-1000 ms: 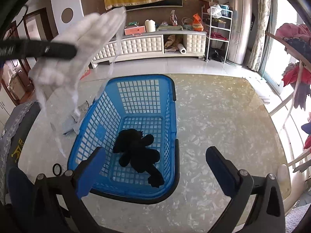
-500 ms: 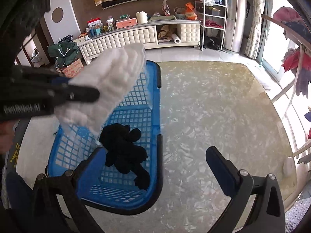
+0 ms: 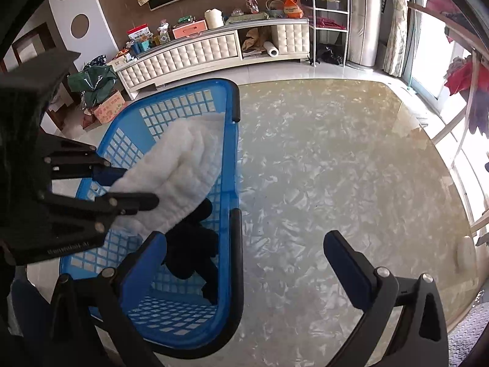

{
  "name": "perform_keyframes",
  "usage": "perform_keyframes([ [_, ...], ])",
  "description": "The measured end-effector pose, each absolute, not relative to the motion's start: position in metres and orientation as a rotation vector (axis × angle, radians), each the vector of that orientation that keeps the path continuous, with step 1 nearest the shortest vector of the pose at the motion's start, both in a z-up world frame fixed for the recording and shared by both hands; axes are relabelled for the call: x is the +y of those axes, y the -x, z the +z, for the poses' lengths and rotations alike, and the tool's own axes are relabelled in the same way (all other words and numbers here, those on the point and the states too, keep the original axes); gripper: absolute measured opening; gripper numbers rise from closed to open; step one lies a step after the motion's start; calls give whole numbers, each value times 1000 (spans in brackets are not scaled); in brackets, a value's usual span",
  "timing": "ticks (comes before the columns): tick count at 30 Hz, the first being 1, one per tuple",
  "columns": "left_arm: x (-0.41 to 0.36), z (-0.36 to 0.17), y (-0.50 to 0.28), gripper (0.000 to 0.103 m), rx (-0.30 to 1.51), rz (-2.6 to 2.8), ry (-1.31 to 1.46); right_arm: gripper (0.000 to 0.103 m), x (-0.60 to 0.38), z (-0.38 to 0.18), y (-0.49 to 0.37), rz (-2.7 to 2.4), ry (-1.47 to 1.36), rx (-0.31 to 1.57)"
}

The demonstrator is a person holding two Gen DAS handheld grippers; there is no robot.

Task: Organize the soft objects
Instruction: 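Carry the white quilted cloth into the blue basket and open the left gripper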

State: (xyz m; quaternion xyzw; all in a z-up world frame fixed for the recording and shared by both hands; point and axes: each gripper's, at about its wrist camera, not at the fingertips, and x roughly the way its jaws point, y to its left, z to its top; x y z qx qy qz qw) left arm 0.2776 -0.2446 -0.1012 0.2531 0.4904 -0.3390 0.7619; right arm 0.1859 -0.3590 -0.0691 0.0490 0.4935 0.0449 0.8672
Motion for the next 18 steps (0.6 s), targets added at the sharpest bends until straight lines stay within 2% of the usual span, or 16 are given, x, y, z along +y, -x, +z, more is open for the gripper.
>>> perform_keyframes([
  [6,-251,-116,-272,20,1039,-808,-676,103,-356,-70,-187,90,-100,1044],
  [18,-252,-133,-278,23,1076,-834,-724,103,-356,-78,-190,83,-99,1075],
])
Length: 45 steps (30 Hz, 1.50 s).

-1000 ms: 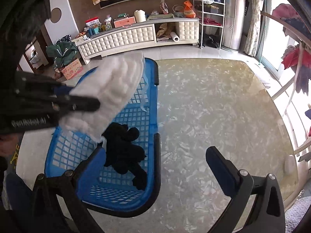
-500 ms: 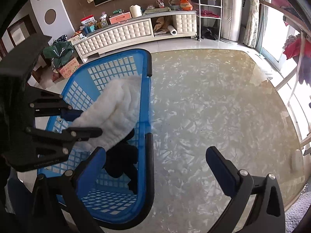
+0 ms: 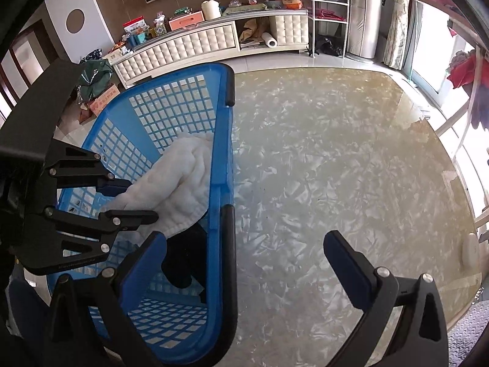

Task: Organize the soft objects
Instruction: 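Carry the white quilted cloth into the blue basket and open the left gripper, then move the right gripper back to the white bubble-textured towel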

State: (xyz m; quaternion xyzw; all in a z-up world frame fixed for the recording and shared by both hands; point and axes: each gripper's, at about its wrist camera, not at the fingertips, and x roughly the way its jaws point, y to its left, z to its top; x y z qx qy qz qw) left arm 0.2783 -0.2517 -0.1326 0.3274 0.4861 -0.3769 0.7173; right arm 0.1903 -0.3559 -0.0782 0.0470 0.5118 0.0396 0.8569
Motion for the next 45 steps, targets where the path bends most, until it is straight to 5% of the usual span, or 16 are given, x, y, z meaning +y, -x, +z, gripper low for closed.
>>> perform_keyframes([
  [5,-248,-132,-277,28,1067,-833,-713,103,-354,-80,-189,80,-91,1083],
  [9,-247,-131,-275,55,1055,-824,-720,103,-354,-79,-187,91,-104,1080],
  [11,-247,-129,-273,60,1048,-828,-723,103,-354,-79,-187,91,-104,1080],
  [20,-241,-112,-265,62,1028,-798,-727,103,-353,-71,-179,103,-104,1069],
  [24,-232,-92,-255,86,993,-768,-703,103,-353,-65,-175,90,-104,1063],
  [28,-218,-75,-249,93,971,-746,-679,103,-350,-52,-169,90,-121,1030],
  [29,-214,-70,-245,102,974,-748,-662,103,-348,-47,-166,92,-117,1021],
  [45,-125,2,-194,103,865,-592,-427,103,-296,-15,-141,141,-80,964],
])
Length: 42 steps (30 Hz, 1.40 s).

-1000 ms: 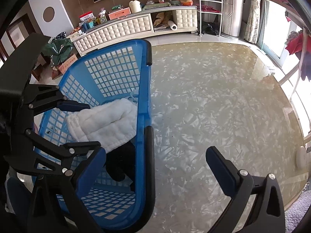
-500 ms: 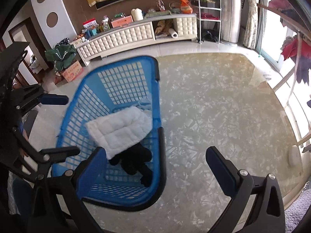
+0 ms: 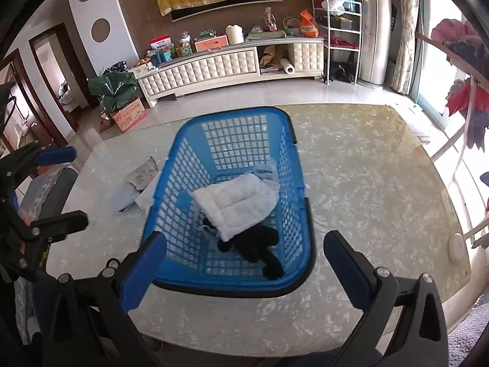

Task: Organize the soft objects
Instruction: 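Move the right gripper back to the white bubble-textured towel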

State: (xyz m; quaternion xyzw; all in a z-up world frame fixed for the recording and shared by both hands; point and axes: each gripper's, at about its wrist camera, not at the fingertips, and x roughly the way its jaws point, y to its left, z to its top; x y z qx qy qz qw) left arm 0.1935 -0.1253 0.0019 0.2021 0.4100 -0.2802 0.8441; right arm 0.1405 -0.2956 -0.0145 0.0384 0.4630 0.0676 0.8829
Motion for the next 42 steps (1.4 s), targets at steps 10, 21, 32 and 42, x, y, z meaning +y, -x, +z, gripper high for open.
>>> perform_keyframes([
  [10,-64,14,-164,103,867,-499,-341,103,-241,-12,-137,239,-13,944],
  [21,-6,-11,-145,103,934,-453,-310,103,-166,-29,-147,321,106,961],
  [32,44,-37,-141,103,987,-438,-247,103,-120,-59,-166,370,198,1022],
  [42,79,-73,-148,103,1042,-404,-211,99,-87,-82,-174,395,245,1080],
])
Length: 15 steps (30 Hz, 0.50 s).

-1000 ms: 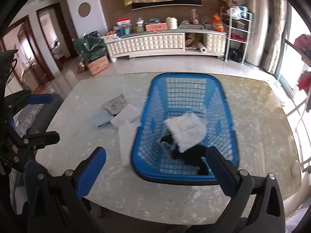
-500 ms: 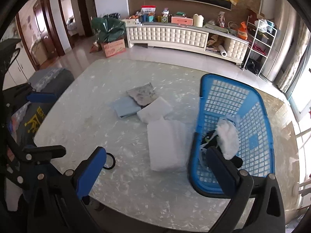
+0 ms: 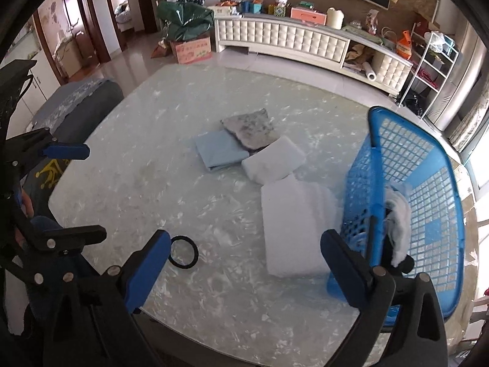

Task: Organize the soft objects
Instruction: 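Move the right gripper back to the white bubble-textured towel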

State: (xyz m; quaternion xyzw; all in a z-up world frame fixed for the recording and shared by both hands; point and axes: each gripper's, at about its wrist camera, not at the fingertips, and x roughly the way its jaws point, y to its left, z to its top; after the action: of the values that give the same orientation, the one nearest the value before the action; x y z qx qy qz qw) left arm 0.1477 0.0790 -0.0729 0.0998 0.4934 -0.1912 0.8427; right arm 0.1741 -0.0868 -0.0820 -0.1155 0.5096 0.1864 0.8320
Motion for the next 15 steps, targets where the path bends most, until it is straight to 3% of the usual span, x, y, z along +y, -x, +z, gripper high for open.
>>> perform_keyframes([
  [15,87,-125,-174,103,1065,-398,-247,97,-68,-142,-210,304,330,1186],
])
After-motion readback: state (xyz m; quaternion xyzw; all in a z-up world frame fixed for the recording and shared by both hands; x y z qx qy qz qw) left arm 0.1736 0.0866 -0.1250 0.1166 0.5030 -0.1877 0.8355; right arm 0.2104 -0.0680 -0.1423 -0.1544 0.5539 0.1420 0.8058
